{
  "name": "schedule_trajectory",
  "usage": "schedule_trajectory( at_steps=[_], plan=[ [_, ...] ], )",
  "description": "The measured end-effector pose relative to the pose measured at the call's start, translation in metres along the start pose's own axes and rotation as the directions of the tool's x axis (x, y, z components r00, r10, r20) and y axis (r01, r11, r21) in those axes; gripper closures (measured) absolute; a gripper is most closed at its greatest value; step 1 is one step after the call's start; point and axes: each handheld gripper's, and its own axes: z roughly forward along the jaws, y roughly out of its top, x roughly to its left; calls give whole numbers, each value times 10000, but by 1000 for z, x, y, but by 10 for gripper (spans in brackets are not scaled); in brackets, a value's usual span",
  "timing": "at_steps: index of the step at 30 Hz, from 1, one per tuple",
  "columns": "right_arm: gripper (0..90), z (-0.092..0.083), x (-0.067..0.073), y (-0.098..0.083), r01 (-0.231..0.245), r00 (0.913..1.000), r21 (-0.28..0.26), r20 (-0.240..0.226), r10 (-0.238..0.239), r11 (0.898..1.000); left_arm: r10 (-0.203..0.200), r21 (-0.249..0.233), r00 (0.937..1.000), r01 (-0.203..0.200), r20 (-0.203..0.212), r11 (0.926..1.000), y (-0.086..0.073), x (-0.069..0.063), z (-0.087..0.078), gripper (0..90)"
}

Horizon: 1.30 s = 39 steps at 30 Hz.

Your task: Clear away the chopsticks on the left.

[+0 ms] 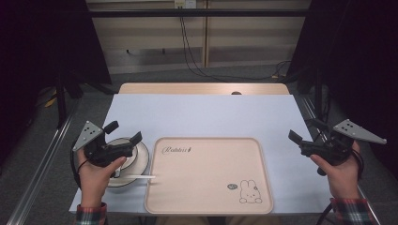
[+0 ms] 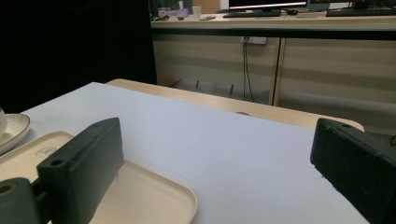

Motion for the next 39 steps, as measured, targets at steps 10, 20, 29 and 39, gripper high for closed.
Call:
schedule_trajectory(
  at_steps=[10, 20, 29, 39],
  plan=[
    [19, 4, 1, -4, 130, 9998, 188, -147, -127, 9997, 180, 355, 9997, -186, 172, 9992, -4, -3, 9, 33],
    [21, 5, 5, -2, 453, 9983, 233, -382, -444, 9987, 561, 952, 9970, -610, 533, 9936, -1, -11, 16, 36],
    [21, 3, 4, -1, 507, 9985, 278, -224, -501, 9983, 849, 1783, 9927, -992, 858, 9790, 2, -8, 22, 40],
    [25, 2, 2, 0, 512, 9985, 381, -195, -505, 9980, 1226, 2470, 9854, -1487, 1178, 9575, 10, -11, 26, 44]
  ],
)
